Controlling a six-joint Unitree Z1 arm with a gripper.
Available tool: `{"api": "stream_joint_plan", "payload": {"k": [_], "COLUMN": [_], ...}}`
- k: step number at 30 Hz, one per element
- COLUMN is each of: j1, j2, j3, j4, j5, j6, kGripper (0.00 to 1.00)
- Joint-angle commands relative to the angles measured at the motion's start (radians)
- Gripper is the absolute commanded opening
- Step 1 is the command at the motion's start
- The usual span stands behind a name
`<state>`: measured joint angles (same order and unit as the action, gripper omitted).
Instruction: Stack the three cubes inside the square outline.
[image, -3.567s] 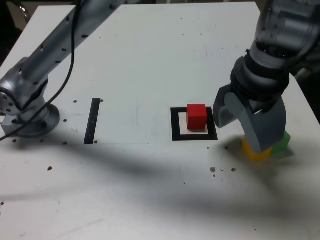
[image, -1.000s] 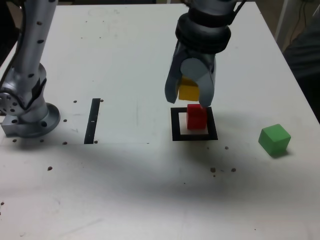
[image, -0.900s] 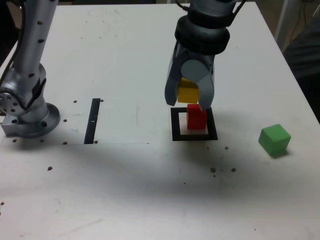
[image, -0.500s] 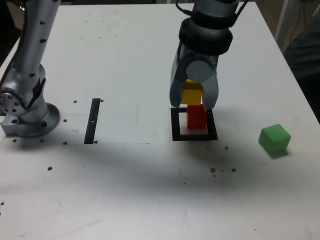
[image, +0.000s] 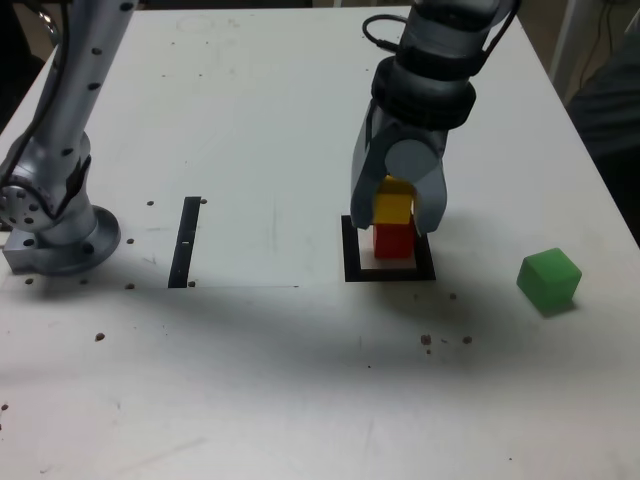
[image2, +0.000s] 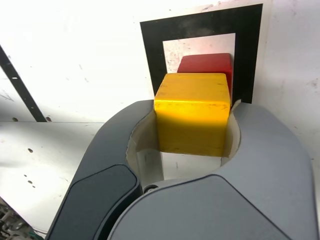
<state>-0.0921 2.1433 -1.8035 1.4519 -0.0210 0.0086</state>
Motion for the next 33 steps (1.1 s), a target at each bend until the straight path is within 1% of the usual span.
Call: {"api": "stream_joint_plan", "payload": {"k": [1,5,6,7,10,12,13,14,20,24,27,33], "j1": [0.002,0.003,0.003,0.004,0.005,0.006,0.006,0.006,0.006,0.006,0.006,-0.003], "j2": [0.008,0.015,0.016,0.016,0.016,0.016,0.016,0.015,0.000,-0.028,-0.062,-0.111], "j3": [-0.003,-0.003,-0.002,-0.001,0.003,0.006,0.006,0.007,0.020,0.032,0.037,0.020], "j4": [-0.004,-0.012,-0.014,-0.016,-0.024,-0.028,-0.028,-0.029,-0.037,-0.040,-0.032,0.003], "j5": [-0.004,-0.007,-0.007,-0.007,-0.007,-0.008,-0.008,-0.009,-0.007,0.013,0.059,0.166], "j6": [0.001,0.003,0.004,0.005,0.010,0.013,0.013,0.014,0.015,0.015,0.015,0.034], "kGripper": [0.33,0.34,0.36,0.41,0.72,0.90,0.96,0.99,1.00,1.00,1.00,1.00]}}
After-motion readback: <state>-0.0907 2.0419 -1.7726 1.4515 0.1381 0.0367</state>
